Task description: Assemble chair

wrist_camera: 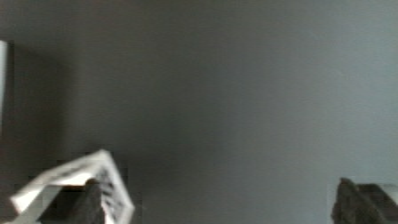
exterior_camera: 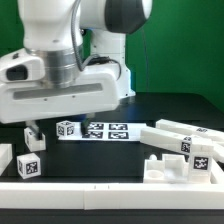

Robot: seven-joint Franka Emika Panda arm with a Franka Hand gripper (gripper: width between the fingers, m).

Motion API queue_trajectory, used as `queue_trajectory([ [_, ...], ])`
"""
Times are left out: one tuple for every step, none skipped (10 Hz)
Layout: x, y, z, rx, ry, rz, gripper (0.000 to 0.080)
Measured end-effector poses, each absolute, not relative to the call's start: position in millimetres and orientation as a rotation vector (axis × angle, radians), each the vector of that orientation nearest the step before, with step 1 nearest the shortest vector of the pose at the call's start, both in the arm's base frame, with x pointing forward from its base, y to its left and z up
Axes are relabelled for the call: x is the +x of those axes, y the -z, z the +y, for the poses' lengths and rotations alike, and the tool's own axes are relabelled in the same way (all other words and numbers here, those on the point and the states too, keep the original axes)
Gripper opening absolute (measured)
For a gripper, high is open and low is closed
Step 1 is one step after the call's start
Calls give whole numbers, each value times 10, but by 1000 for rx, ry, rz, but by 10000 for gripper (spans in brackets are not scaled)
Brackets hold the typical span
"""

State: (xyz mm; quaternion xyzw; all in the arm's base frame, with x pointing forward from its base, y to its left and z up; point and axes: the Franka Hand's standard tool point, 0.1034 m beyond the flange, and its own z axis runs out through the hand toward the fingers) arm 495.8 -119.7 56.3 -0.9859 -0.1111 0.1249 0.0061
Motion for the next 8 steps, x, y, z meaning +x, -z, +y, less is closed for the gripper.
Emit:
queue_trajectory([
  [4917, -599, -1298, -3084, -548, -355, 649],
  [4931, -592, -1322, -3083, -650, -328, 649],
  [4915, -602, -1265, -3059, -730, -304, 649],
  [4886, -596, -1256, -3026, -839, -309, 649],
  [4908, -568, -1256, -3014, -882, -310, 649],
  [4835, -556, -1233, -2961, -1011, -297, 649],
  [4738, -495, -1328, -2932, -1126, -295, 649],
  [4585, -479, -1459, -2907, -1266, -284, 649],
])
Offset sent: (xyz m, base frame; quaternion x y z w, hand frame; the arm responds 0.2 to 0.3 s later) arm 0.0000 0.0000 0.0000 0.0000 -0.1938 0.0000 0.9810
